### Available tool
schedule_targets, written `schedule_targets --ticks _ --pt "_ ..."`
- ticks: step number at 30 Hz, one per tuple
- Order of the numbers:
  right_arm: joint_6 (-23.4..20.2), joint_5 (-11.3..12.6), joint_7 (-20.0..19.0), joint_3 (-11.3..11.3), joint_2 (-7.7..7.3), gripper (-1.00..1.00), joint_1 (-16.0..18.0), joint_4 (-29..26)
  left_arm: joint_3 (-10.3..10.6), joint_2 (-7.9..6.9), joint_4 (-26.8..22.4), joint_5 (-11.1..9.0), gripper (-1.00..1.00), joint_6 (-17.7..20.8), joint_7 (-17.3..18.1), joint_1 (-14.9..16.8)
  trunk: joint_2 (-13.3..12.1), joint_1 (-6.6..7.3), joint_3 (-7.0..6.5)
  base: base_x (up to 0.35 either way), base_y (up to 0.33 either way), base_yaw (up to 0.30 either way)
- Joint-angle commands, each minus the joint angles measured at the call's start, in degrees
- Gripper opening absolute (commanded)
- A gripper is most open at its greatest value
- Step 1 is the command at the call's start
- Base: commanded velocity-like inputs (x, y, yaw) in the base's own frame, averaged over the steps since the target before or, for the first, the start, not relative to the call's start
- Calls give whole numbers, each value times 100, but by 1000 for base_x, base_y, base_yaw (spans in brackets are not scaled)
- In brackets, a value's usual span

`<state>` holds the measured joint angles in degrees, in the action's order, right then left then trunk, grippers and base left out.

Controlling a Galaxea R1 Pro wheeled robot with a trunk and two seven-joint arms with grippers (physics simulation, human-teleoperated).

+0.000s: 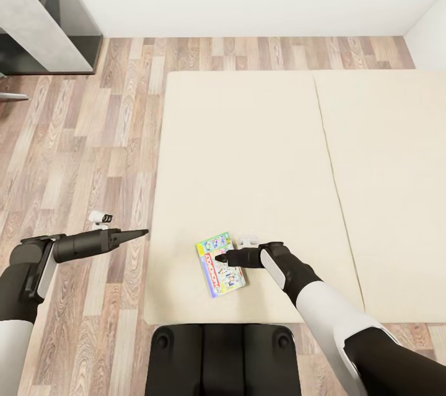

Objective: Put all the toys in the child's room - the three board games (two on the bed and one on the table), the two jigsaw puzzles on the table, and the tennis ball on the table - inside the toy box on the table in the child's room.

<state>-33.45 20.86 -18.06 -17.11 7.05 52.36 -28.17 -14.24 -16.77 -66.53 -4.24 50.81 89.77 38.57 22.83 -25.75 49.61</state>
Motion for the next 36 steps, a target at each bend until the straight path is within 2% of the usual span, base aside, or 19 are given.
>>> schedule_targets --ticks 1,24,36 --pt "-21 6 -5 -11 -2 100 3 -4 1 -2 -1 3 100 61 23 1 9 -3 6 0 88 0" --pt "-21 6 -5 -11 -2 100 3 -4 1 -2 -1 3 100 61 23 2 9 -3 6 0 65 0" --pt "-21 7 -5 -11 -2 100 3 -4 1 -2 -1 3 100 60 23 2 9 -3 6 0 137 0"
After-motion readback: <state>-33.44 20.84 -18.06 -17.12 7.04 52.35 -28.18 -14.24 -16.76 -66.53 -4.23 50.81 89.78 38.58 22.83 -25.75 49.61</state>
